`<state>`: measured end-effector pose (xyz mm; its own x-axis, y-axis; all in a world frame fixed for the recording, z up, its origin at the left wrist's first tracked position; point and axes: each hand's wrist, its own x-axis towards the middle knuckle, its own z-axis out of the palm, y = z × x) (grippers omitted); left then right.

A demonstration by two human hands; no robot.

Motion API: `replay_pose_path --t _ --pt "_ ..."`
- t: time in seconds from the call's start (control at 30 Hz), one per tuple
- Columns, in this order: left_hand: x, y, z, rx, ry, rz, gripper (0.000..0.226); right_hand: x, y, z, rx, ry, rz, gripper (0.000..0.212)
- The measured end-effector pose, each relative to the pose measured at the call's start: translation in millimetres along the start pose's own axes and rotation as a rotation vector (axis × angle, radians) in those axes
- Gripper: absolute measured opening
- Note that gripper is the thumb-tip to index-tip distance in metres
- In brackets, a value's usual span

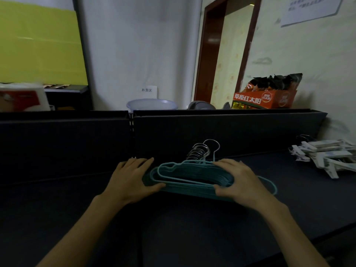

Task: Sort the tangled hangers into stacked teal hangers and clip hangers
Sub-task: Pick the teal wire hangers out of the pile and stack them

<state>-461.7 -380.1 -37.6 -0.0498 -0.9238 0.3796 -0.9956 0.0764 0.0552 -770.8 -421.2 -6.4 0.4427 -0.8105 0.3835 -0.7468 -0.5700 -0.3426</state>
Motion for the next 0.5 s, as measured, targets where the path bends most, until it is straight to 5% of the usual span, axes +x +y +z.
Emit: replay_pose_path --t 0.5 --pt "-18 -30 -4 -0.187 0.077 -0.007 0.103 12 -19 24 -0.087 -0.089 0.017 0.070"
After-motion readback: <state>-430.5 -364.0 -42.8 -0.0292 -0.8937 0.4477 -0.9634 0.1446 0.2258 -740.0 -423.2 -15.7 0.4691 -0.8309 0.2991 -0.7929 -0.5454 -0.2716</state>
